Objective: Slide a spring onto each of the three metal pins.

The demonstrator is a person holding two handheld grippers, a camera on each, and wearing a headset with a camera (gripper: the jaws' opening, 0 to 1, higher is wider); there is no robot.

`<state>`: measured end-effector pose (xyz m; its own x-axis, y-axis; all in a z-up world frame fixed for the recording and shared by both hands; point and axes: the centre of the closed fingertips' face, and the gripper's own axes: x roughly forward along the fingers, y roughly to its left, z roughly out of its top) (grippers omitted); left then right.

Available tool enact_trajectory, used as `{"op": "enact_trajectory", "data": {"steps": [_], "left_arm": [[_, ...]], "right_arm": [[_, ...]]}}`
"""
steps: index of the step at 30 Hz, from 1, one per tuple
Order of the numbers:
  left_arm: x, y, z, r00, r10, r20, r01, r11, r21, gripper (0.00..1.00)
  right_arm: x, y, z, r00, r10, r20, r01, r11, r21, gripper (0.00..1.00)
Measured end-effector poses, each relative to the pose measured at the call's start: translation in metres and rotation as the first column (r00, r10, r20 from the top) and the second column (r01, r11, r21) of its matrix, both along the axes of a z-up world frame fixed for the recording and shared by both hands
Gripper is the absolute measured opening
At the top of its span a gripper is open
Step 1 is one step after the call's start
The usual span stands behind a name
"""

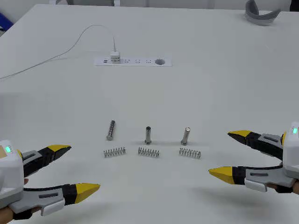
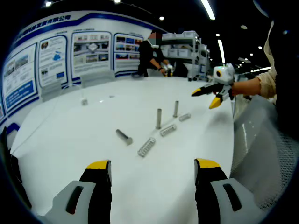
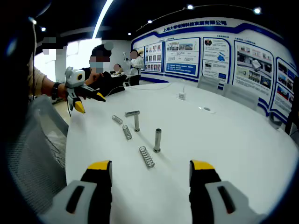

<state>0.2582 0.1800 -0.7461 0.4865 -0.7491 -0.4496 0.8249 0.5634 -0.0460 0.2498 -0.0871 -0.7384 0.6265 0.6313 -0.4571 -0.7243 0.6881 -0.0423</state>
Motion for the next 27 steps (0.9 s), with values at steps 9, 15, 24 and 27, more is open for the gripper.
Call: {"op": "enact_trajectory", "data": {"steps": [9, 15, 24, 27], "left_arm": [[0.002, -0.001, 0.002, 1.0, 0.0, -0.001, 0.0, 1.0, -0.003, 0.72], [0.003, -0.001, 0.002, 1.0, -0.001, -0.003, 0.001, 1.0, -0.004, 0.71], [0.028, -0.001, 0.02, 0.999, 0.038, 0.003, -0.038, 0.997, -0.061, 0.64], [0.04, -0.007, 0.028, 0.999, 0.044, 0.012, -0.043, 0.997, -0.071, 0.61]], "right_arm": [[0.002, 0.002, 0.002, 1.0, 0.004, -0.001, -0.004, 1.0, 0.003, 0.68], [0.002, 0.002, 0.003, 1.0, 0.001, -0.001, -0.001, 1.0, 0.004, 0.68], [0.001, 0.003, 0.004, 1.0, -0.012, 0.0, 0.012, 1.0, 0.01, 0.67], [0.0, 0.005, 0.006, 1.0, -0.014, 0.005, 0.014, 1.0, 0.012, 0.67]]}}
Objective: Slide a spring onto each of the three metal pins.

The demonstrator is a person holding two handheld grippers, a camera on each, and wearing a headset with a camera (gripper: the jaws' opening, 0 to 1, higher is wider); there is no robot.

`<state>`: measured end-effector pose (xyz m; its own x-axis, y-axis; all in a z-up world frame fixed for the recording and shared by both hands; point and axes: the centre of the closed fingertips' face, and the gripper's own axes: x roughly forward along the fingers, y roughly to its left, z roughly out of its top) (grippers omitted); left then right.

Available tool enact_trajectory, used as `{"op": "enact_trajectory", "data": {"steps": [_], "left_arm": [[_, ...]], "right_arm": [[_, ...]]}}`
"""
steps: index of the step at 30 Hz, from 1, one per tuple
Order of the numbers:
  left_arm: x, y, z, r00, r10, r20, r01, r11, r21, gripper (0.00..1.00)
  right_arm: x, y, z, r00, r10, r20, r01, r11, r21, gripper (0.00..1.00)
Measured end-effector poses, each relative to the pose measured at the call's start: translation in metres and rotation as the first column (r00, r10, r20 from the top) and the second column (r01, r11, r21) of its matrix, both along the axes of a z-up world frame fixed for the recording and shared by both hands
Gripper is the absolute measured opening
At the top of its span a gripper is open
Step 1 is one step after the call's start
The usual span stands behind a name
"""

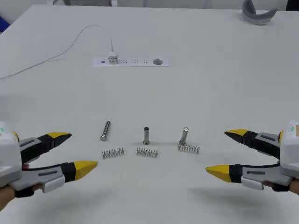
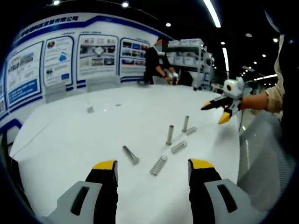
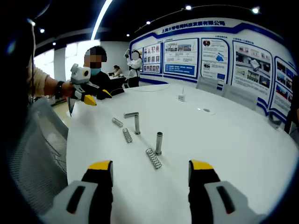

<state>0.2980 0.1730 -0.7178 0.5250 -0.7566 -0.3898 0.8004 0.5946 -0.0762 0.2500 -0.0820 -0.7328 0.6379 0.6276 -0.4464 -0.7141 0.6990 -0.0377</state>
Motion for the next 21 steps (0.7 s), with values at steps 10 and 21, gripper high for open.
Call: {"op": "enact_trajectory", "data": {"steps": [10, 21], "left_arm": [[0.028, -0.024, 0.001, 0.996, -0.072, 0.043, 0.068, 0.993, 0.094, 0.58], [0.054, -0.036, -0.011, 0.997, -0.079, 0.022, 0.075, 0.986, 0.148, 0.54]], "right_arm": [[-0.004, 0.005, 0.002, 1.0, -0.004, 0.006, 0.004, 1.0, 0.006, 0.67], [-0.004, 0.004, 0.001, 1.0, -0.005, 0.005, 0.005, 1.0, 0.002, 0.66]]}}
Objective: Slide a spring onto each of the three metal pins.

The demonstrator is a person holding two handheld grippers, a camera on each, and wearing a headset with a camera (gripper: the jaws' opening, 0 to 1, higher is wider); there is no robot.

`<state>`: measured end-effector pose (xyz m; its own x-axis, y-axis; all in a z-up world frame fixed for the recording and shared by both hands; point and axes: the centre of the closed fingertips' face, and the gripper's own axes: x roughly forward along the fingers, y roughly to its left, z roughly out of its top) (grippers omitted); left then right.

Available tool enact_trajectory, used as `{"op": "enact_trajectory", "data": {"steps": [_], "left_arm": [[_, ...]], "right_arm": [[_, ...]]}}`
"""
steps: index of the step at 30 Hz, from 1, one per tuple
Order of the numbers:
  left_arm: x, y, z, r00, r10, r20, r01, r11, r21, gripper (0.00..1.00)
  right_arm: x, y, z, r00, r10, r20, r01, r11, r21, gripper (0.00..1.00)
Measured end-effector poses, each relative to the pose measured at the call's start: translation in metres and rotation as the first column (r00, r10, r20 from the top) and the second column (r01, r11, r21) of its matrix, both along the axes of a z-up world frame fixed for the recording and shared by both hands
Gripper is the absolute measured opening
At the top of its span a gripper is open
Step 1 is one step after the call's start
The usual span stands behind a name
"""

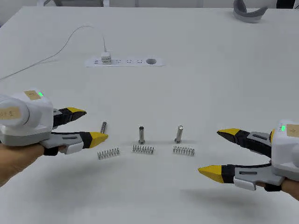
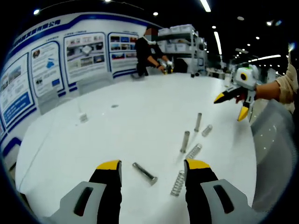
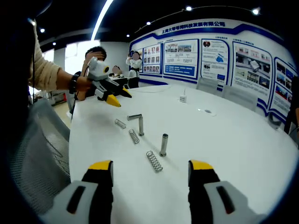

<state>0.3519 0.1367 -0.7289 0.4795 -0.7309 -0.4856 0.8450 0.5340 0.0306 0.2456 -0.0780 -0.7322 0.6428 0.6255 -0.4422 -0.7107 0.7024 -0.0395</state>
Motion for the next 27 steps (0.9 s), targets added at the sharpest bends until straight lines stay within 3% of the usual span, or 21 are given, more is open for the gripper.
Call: {"op": "enact_trajectory", "data": {"steps": [19, 27], "left_arm": [[0.029, -0.005, -0.031, 0.993, 0.094, -0.077, -0.086, 0.991, 0.101, 0.47], [0.035, -0.009, -0.046, 0.987, 0.117, -0.11, -0.097, 0.98, 0.175, 0.42]], "right_arm": [[0.0, 0.003, -0.003, 1.0, 0.001, -0.008, -0.001, 1.0, 0.004, 0.65], [0.0, 0.005, -0.005, 1.0, 0.002, -0.013, -0.002, 1.0, 0.008, 0.65]]}}
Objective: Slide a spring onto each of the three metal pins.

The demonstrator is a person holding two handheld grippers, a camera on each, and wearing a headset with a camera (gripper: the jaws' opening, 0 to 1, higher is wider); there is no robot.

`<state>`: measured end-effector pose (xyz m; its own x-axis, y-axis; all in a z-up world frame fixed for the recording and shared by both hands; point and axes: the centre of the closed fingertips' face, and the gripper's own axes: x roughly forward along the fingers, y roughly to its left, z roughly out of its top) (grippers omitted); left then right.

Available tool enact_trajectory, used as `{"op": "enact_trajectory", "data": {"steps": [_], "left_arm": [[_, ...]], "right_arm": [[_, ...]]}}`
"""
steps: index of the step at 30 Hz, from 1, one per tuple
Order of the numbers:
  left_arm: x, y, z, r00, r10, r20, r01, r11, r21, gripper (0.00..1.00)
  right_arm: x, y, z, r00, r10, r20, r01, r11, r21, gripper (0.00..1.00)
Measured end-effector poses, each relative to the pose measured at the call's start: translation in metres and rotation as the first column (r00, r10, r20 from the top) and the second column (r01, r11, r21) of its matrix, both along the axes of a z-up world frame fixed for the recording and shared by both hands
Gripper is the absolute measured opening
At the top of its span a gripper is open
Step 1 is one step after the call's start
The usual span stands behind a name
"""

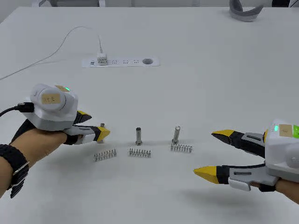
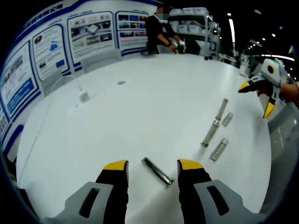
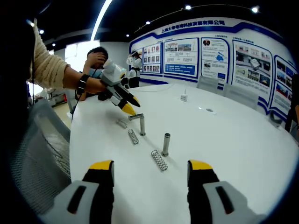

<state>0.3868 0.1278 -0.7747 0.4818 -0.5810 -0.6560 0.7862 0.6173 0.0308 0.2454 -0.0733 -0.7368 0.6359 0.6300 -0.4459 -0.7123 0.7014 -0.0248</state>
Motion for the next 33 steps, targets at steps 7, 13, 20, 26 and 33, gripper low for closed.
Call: {"op": "enact_trajectory", "data": {"steps": [7, 13, 20, 26, 33], "left_arm": [[0.007, 0.001, -0.008, 0.999, 0.047, -0.015, -0.046, 0.997, 0.056, 0.35], [0.011, 0.003, -0.016, 0.996, 0.082, -0.038, -0.077, 0.991, 0.108, 0.3], [0.015, 0.008, -0.024, 0.987, 0.145, -0.072, -0.133, 0.98, 0.15, 0.21], [0.015, 0.008, -0.025, 0.98, 0.172, -0.098, -0.156, 0.976, 0.151, 0.14], [0.015, 0.008, -0.026, 0.979, 0.175, -0.102, -0.157, 0.973, 0.167, 0.12]], "right_arm": [[-0.001, 0.001, 0.002, 1.0, -0.01, -0.002, 0.01, 1.0, 0.015, 0.64], [-0.002, 0.001, 0.0, 1.0, -0.016, -0.008, 0.016, 1.0, 0.02, 0.64], [-0.001, 0.0, 0.0, 1.0, -0.025, -0.007, 0.025, 0.999, 0.024, 0.63], [-0.001, 0.0, -0.001, 1.0, -0.026, -0.009, 0.026, 0.999, 0.026, 0.63], [0.0, -0.001, 0.0, 1.0, -0.027, -0.009, 0.027, 0.999, 0.03, 0.63]]}}
